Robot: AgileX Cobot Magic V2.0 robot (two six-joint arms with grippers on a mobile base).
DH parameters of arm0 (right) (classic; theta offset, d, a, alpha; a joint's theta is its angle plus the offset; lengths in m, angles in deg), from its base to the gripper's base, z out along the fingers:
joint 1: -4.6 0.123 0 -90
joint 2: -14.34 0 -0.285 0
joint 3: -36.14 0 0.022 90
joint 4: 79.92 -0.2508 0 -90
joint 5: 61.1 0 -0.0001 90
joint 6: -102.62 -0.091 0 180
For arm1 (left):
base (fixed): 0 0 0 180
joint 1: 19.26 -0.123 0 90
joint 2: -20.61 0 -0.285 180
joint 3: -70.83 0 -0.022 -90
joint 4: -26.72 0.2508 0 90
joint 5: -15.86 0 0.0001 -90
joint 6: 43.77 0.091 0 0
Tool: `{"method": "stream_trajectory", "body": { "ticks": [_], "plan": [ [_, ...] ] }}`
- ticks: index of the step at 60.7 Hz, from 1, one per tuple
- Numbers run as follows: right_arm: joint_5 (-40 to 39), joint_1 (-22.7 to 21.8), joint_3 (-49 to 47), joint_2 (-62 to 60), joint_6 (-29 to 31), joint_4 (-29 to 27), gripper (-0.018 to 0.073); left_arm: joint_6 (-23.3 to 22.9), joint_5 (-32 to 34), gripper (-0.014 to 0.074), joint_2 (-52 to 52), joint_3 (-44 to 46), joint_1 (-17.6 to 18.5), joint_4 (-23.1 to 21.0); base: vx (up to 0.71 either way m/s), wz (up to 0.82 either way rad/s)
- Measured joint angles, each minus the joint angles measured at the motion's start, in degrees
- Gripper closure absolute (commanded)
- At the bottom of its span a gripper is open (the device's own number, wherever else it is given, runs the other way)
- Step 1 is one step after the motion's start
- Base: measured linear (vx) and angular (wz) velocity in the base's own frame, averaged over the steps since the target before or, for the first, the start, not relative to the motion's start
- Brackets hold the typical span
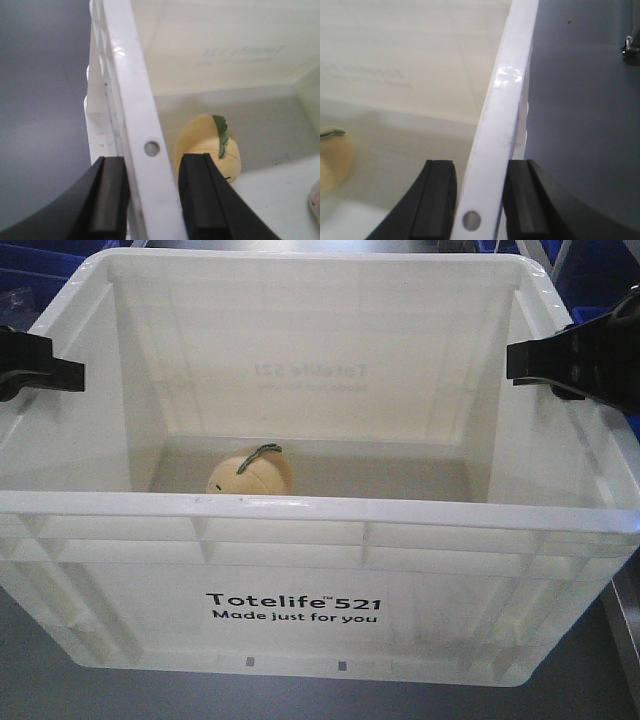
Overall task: Place moving items into box and shelve
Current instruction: 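Carry the crate toward the blue-bin shelving with both grippers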
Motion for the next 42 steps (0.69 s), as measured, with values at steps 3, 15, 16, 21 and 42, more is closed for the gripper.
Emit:
{"method": "stream_trajectory", "body": {
  "ticks": [3, 15, 16, 21, 42],
  "plan": [
    [0.0, 0.0, 0.0, 0.0, 0.0, 0.0, 0.0565, 0.0, 0.0, 0.0603, 0.0, 0.0, 0.0, 0.0, 0.34, -0.18],
    [0.02, 0.0, 0.0, 0.0, 0.0, 0.0, 0.0565, 0.0, -0.12, 0.0603, 0.0, 0.0, 0.0, 0.0, 0.37, -0.19],
    [0.02, 0.0, 0.0, 0.0, 0.0, 0.0, 0.0565, 0.0, -0.12, 0.0603, 0.0, 0.0, 0.0, 0.0, 0.38, -0.18],
    [0.08, 0.0, 0.0, 0.0, 0.0, 0.0, 0.0565, 0.0, -0.16, 0.0603, 0.0, 0.0, 0.0, 0.0, 0.38, -0.16],
    [0.11, 0.0, 0.0, 0.0, 0.0, 0.0, 0.0565, 0.0, -0.16, 0.0603, 0.0, 0.0, 0.0, 0.0, 0.4, -0.1]
  ]
}}
